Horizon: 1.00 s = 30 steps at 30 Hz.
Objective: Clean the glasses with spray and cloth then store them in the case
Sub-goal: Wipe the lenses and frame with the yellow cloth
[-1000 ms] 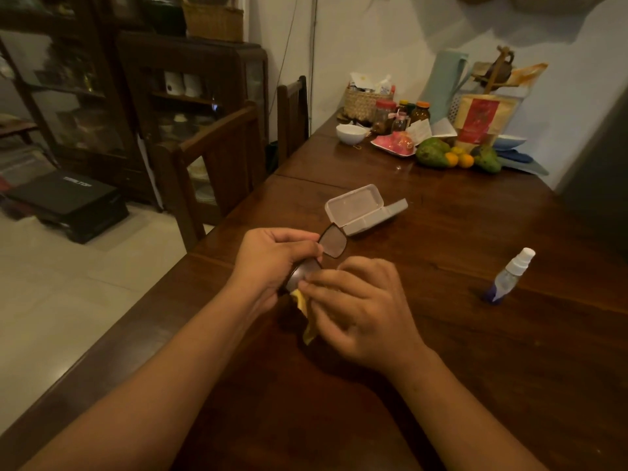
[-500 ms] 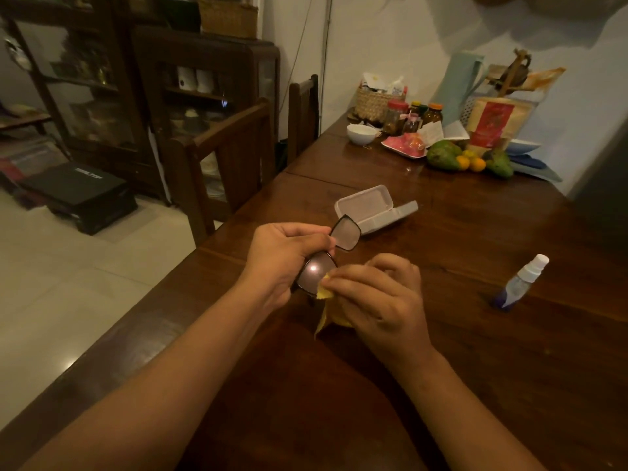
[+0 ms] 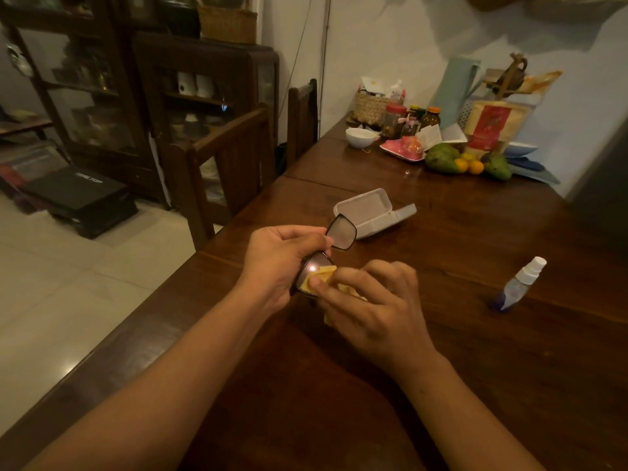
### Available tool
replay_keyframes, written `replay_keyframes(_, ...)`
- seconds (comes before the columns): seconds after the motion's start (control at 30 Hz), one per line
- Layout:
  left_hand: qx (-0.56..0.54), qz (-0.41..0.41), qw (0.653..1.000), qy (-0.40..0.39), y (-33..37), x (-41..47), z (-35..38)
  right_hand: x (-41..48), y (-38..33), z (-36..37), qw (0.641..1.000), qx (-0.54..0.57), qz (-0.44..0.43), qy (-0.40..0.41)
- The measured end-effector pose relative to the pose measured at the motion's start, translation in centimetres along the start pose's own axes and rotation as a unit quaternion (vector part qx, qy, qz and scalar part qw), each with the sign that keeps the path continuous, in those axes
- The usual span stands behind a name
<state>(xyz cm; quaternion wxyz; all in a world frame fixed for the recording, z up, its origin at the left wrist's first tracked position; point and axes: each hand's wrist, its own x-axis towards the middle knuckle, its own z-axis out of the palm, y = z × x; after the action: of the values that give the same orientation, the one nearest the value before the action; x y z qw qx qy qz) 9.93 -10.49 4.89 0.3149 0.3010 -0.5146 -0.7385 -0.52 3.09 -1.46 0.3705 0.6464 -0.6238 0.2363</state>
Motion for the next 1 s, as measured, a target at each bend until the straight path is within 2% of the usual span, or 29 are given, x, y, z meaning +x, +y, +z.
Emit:
replay_keyframes(0.1, 0.006, 0.007, 1.000, 0.003, 0.0, 0.2, -0.2, -0.2, 0.7, 0.1, 0.999, 0.044, 0.020, 0.018)
replay_keyframes(0.17, 0.020, 0.023, 1.000, 0.007, -0.1, 0.3, -0.3, -0.1, 0.6, -0.2, 0.983, 0.131, 0.119, 0.040)
replay_keyframes(0.2, 0.032, 0.035, 0.999, 0.012, -0.2, 0.3, -0.3, 0.2, 0.3, -0.5, 0.958, 0.199, 0.200, 0.051)
replay_keyframes(0.23, 0.044, 0.046, 0.998, 0.017, -0.3, 0.3, -0.2, 0.7, -0.2, -0.8, 0.910, 0.284, 0.295, 0.054)
replay_keyframes(0.27, 0.055, 0.056, 0.997, 0.021, -0.4, 0.3, -0.2, 1.2, -0.7, -1.1, 0.844, 0.370, 0.386, 0.046)
replay_keyframes(0.33, 0.071, 0.071, 0.995, 0.027, -0.7, 0.3, -0.2, 2.1, -1.4, -1.4, 0.718, 0.486, 0.497, 0.015)
replay_keyframes(0.43, 0.086, 0.099, 0.991, 0.021, -1.0, 0.2, 0.0, 2.8, -1.8, -1.5, 0.573, 0.614, 0.543, -0.010)
replay_keyframes(0.5, 0.091, 0.120, 0.988, 0.012, -1.2, 0.0, 0.2, 3.0, -1.9, -1.5, 0.499, 0.670, 0.549, -0.015)
replay_keyframes(0.57, 0.086, 0.130, 0.988, 0.001, -1.3, -0.1, 0.3, 2.9, -1.6, -1.3, 0.444, 0.701, 0.557, -0.030)
replay_keyframes(0.6, 0.084, 0.134, 0.987, -0.004, -1.3, -0.1, 0.3, 2.8, -1.4, -1.3, 0.426, 0.709, 0.561, -0.040)
replay_keyframes(0.67, 0.087, 0.143, 0.986, -0.009, -1.3, -0.2, 0.3, 2.6, -1.0, -1.3, 0.412, 0.711, 0.567, -0.063)
replay_keyframes(0.77, 0.091, 0.153, 0.984, -0.019, -1.1, -0.1, 0.2, 2.3, -0.5, -1.4, 0.411, 0.716, 0.557, -0.088)
replay_keyframes(1.0, 0.099, 0.170, 0.979, -0.050, -0.9, -0.2, -0.1, 2.8, -0.5, -1.6, 0.410, 0.726, 0.550, -0.040)
